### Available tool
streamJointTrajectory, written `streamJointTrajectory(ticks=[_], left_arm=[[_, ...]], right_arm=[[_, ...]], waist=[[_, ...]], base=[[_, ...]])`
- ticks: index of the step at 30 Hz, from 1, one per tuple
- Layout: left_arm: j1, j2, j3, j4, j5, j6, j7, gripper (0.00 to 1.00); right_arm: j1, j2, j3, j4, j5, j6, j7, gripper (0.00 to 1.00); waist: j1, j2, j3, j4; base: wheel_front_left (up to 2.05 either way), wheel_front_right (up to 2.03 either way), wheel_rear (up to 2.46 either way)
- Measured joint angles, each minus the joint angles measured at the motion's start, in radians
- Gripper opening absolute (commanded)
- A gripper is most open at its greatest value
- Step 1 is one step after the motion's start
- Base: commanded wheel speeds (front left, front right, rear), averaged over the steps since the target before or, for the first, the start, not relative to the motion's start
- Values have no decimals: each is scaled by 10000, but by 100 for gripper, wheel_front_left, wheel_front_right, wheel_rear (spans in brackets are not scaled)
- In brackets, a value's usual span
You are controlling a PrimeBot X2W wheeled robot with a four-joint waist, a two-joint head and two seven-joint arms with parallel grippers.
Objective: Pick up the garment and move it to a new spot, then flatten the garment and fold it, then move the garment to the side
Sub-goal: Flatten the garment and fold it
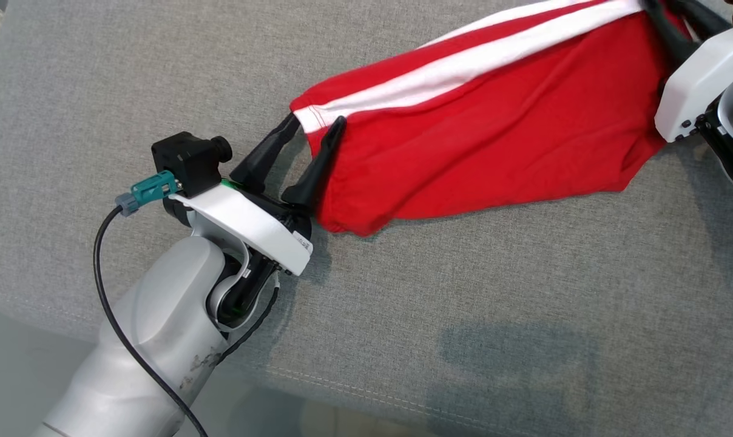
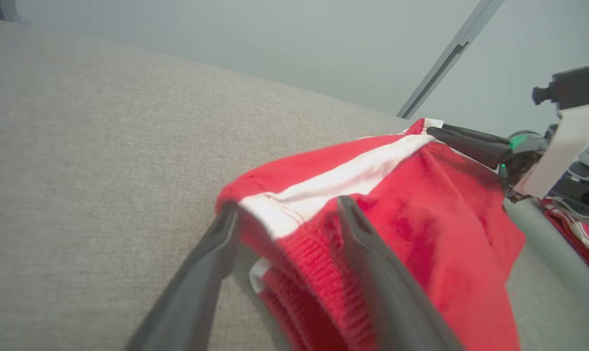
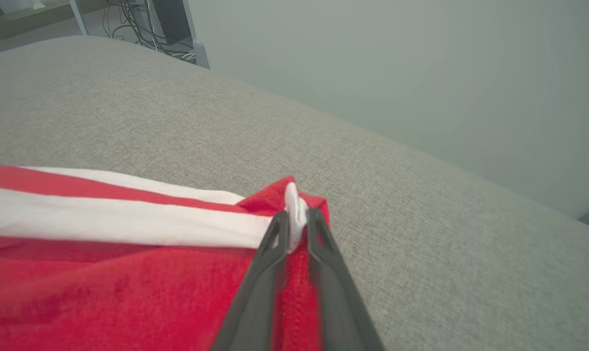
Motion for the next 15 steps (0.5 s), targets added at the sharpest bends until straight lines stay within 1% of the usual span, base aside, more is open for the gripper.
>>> streamJointTrajectory(ticks=[3, 6, 8, 11, 15], left_arm=[[2, -12, 65, 148, 65, 0, -98, 100], [48, -15, 410, 215, 426, 40, -104, 100], [232, -100, 989, -73, 911, 430, -150, 100], [840, -165, 1597, -533, 1496, 851, -178, 100], [1966, -121, 2048, -1160, 2345, 1430, -176, 100]], right_arm=[[-12, 19, 169, 167, 355, 0, -334, 100], [18, 42, 322, 337, 663, 0, -746, 100], [56, 56, 251, 370, 805, 0, -1210, 100], [453, 201, -38, 412, 1070, 0, -1816, 100], [1393, 468, -414, 364, 1204, 0, -2209, 100]], waist=[[0, 0, -150, 4], [0, 0, -330, -16], [0, 0, -485, -43], [0, 0, -735, -131], [0, 0, -1048, -380]], base=[[0, 0, 0], [0, 0, 0], [0, 0, 0], [0, 0, 0], [0, 0, 0]])
